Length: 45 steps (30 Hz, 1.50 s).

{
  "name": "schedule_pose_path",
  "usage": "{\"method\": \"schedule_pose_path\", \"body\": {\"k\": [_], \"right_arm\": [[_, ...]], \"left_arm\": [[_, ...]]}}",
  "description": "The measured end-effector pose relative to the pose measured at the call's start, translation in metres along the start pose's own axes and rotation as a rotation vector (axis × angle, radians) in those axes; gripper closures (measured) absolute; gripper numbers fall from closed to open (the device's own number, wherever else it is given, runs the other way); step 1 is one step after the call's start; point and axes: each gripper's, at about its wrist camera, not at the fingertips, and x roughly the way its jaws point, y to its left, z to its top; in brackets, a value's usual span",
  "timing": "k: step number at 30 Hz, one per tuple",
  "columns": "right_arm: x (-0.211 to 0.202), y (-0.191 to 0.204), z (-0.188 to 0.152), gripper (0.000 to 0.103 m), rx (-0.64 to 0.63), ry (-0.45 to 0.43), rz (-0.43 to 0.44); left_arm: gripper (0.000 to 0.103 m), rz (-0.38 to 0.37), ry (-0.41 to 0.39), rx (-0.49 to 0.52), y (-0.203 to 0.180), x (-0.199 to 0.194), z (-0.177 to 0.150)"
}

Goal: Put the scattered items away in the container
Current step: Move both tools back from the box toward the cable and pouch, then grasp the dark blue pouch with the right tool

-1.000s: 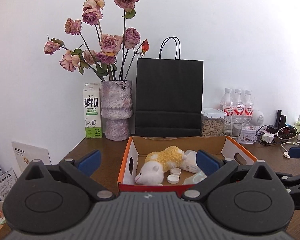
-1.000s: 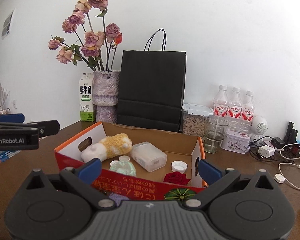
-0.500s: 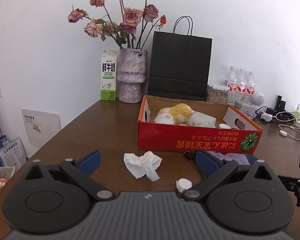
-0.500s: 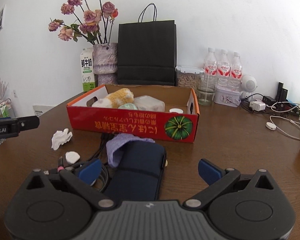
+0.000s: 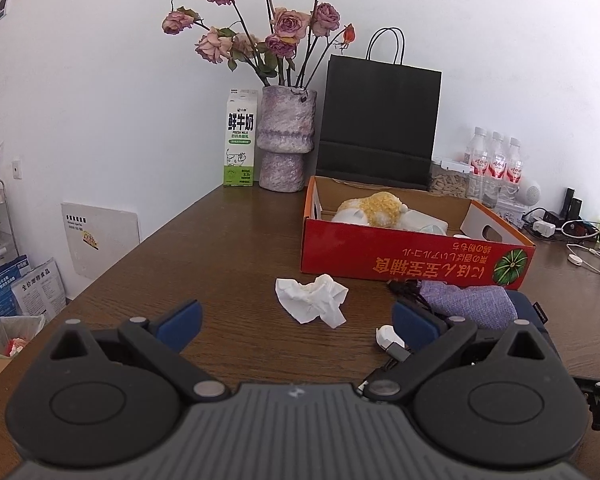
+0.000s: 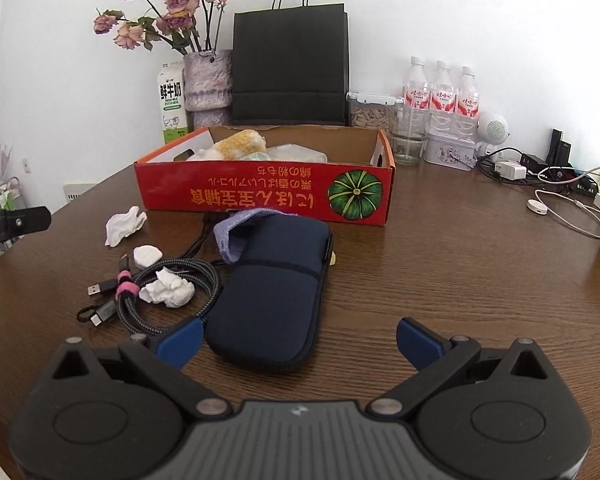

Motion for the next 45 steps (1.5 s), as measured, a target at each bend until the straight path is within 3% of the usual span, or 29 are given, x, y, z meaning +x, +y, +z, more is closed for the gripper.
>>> {"method": "schedule_pose_path", "body": {"k": [14, 20, 35, 45], "right_arm": [[0.053, 0.020, 0.029, 0.002, -0.019, 0.048, -0.047], [0.077, 0.028, 0.039, 0.014, -0.029, 0.080, -0.043], [0.072, 0.017, 0.043, 0.042, -0.048, 0.079, 0.027], [0.043, -0.003, 0.045, 0.043, 0.005, -0.007, 0.061]], "left_arm": [[0.000, 0.043, 0.039, -0.041, 0.021, 0.011, -0.005], [0.000, 0.019, 0.060, -0.025, 0.018, 0.023, -0.004], [0.000, 0.009, 0.088, -0.024, 0.010, 0.030, -0.005], [0.000, 0.002, 0.085, 0.011, -0.007, 0.022, -0.001]]}}
